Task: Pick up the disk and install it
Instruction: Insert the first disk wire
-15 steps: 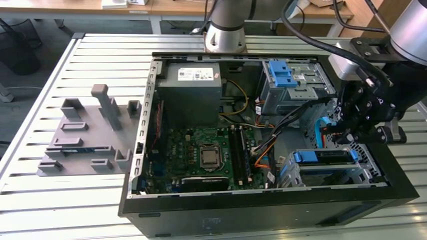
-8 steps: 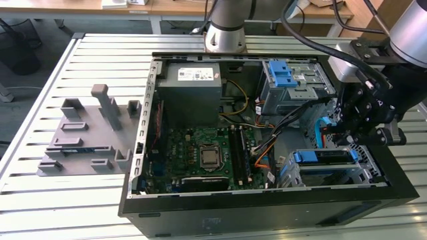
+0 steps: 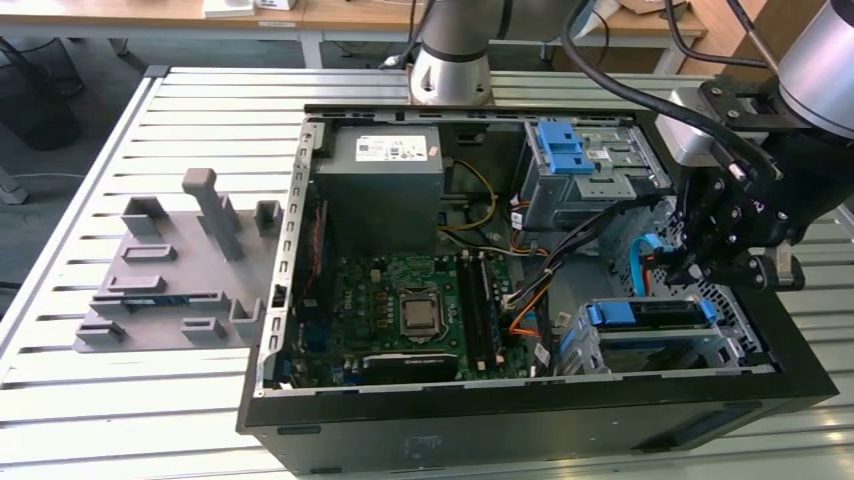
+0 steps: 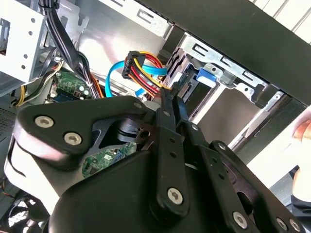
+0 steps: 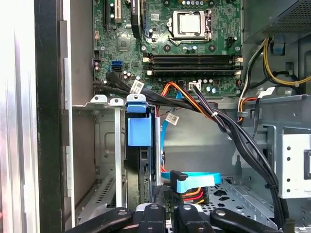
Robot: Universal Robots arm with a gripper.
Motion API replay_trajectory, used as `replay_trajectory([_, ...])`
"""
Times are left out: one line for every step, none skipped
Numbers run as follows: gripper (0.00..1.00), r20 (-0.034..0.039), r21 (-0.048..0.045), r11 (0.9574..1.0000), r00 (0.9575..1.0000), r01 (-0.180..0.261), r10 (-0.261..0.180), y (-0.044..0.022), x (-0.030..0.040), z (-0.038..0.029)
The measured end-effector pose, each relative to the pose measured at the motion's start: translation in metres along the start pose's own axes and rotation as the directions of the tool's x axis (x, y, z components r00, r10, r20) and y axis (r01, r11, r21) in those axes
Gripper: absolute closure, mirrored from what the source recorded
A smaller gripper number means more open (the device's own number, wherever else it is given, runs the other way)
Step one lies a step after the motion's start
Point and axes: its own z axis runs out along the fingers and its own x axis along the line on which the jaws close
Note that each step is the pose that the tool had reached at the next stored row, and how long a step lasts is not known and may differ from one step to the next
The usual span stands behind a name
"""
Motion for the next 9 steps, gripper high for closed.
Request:
replay_trajectory([0.84, 0.0001, 0.0000, 1.0000, 1.0000, 0.000, 0.000, -0.0001, 0.0000, 0.0000])
replay_trajectory([0.84, 0.0001, -0.0001, 1.0000, 1.0000, 0.000, 0.000, -0.0002, 0.0002, 0.0001])
replay_trajectory([0.84, 0.0001, -0.0003, 1.0000, 1.0000, 0.000, 0.000, -0.0003, 0.0005, 0.0002])
replay_trajectory([0.84, 0.0000, -0.0005, 1.0000, 1.0000, 0.000, 0.000, -0.0003, 0.0010, 0.0002])
replay_trajectory([0.84, 0.0000, -0.0006, 1.0000, 1.0000, -0.001, 0.001, -0.0003, 0.0019, 0.0002])
replay_trajectory([0.84, -0.0001, -0.0007, 1.0000, 1.0000, -0.001, 0.001, -0.0005, 0.0038, 0.0004])
replay_trajectory([0.84, -0.0002, -0.0007, 1.0000, 1.0000, -0.002, 0.002, -0.0005, 0.0064, 0.0006])
replay_trajectory([0.84, 0.0000, -0.0007, 1.0000, 1.0000, -0.003, 0.003, -0.0006, 0.0094, 0.0012])
replay_trajectory([0.84, 0.0000, -0.0007, 1.0000, 1.0000, -0.003, 0.003, -0.0008, 0.0120, 0.0017])
